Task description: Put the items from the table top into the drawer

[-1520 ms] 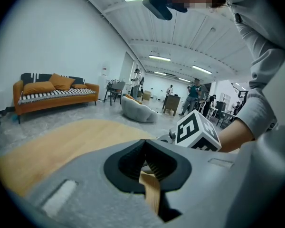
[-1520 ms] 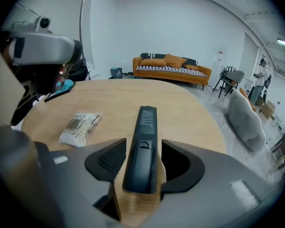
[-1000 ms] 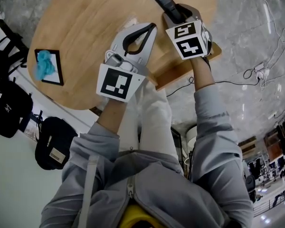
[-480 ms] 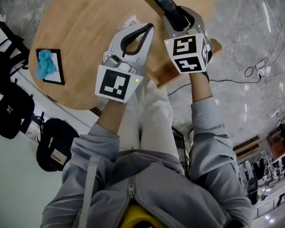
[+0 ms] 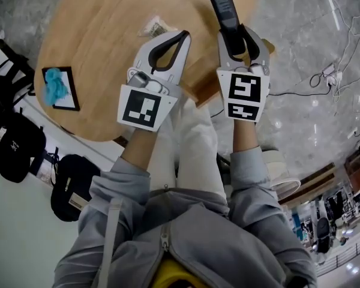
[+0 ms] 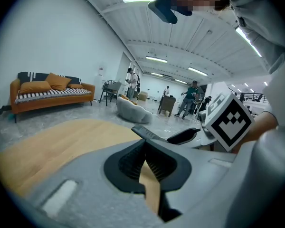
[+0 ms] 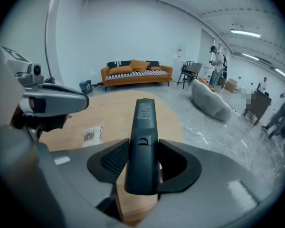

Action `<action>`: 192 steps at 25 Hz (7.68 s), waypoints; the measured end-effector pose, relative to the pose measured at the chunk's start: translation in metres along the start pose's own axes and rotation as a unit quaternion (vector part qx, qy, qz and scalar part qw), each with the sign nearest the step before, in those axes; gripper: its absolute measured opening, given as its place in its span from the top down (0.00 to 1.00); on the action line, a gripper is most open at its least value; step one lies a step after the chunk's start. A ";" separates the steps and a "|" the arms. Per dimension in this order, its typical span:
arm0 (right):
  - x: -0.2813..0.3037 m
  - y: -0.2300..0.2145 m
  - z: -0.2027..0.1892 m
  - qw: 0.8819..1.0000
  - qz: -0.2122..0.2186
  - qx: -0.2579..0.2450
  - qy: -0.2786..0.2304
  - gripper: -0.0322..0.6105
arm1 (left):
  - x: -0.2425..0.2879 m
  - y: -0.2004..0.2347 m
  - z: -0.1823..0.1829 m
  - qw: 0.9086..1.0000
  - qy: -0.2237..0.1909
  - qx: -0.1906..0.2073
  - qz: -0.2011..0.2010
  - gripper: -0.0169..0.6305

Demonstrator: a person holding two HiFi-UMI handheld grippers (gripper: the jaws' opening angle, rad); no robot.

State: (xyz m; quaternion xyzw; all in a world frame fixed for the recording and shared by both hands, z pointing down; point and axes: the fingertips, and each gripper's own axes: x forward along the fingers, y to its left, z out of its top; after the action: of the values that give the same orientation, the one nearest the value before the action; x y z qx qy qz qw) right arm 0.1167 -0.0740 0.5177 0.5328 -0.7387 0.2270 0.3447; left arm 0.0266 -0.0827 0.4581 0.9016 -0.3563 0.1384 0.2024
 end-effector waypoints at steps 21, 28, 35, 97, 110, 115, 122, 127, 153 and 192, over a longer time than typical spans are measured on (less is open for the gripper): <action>-0.033 -0.028 -0.156 0.927 -0.138 0.342 0.077 0.66 | 0.006 -0.028 -0.021 0.999 0.026 0.013 -0.026 0.97; -0.014 0.000 -0.213 0.874 -0.142 0.447 0.128 0.66 | 0.005 -0.025 -0.030 0.999 0.036 0.013 -0.024 0.97; 0.009 0.011 -0.243 0.844 -0.147 0.488 0.168 0.66 | 0.003 -0.025 -0.045 0.998 0.051 0.012 -0.027 0.97; 0.091 0.176 -0.022 0.964 0.180 -0.157 0.118 0.48 | -0.077 0.090 -0.084 0.991 0.062 -0.075 0.093 0.97; 0.111 0.177 -0.032 0.956 0.176 -0.163 0.169 0.63 | -0.080 0.097 -0.086 0.990 0.062 -0.083 0.094 0.97; 0.106 0.170 -0.015 0.964 0.162 -0.154 0.145 0.65 | -0.080 0.092 -0.085 0.991 0.062 -0.078 0.088 0.97; 0.076 0.155 0.014 0.977 0.130 -0.138 0.095 0.66 | -0.083 0.082 -0.077 0.993 0.055 -0.067 0.079 0.97; 0.047 0.143 0.020 0.985 0.104 -0.121 0.068 0.66 | -0.082 0.070 -0.069 0.996 0.043 -0.050 0.065 0.97; -0.032 0.048 -0.146 0.974 -0.027 0.192 0.117 0.66 | -0.044 -0.036 -0.106 0.994 0.102 0.003 -0.049 0.97; -0.064 0.130 -0.205 0.960 0.082 0.104 0.248 0.61 | -0.082 -0.064 -0.059 0.991 0.123 0.010 -0.058 0.97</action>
State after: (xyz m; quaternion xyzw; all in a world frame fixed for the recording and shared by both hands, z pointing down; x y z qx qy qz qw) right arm 0.0615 0.1530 0.6089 0.4306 -0.6430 0.4554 0.4400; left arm 0.0069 0.0356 0.4605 0.8988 -0.2743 0.2402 0.2435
